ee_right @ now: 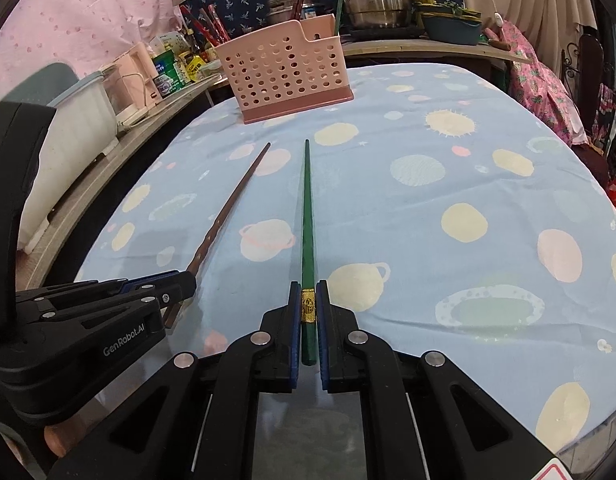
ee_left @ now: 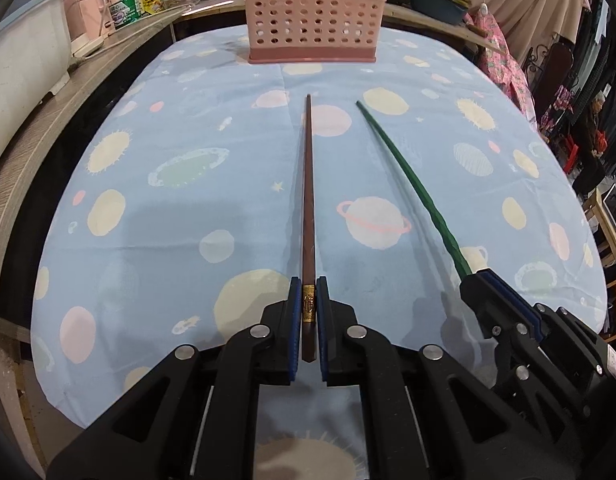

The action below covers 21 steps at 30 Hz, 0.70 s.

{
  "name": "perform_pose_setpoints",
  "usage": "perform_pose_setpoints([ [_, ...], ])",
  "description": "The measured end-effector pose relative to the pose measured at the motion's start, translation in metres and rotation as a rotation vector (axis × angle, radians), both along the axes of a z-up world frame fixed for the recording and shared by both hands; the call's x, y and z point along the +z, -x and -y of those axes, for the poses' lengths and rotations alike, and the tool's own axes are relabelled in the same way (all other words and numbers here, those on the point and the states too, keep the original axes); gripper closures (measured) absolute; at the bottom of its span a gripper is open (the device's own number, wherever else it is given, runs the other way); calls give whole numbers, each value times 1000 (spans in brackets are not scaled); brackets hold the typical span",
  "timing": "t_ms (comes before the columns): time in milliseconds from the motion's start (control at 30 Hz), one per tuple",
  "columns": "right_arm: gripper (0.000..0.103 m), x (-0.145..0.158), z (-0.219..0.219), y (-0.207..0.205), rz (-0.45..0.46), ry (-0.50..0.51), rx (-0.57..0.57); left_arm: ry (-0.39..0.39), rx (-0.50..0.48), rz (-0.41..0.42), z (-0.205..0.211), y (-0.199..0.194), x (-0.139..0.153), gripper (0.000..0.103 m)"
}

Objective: Organize utensils
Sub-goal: 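Lift both chopsticks upright and carry them over the pink basket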

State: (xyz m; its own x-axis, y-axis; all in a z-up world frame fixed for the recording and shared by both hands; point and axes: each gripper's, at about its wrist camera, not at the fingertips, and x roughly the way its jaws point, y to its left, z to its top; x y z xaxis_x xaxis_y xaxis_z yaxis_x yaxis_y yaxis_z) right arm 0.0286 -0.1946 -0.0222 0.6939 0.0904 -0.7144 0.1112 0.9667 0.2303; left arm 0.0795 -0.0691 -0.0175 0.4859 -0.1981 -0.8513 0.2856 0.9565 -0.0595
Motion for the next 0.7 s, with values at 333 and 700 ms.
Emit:
perform_pose_setpoints([
  [333,96,66,5,-6,136,15,-13,69,40,110,-31,-11,65,96],
  [700,96,134,12,-54,233,15,10,92,67,238,-39,-55,133,96],
])
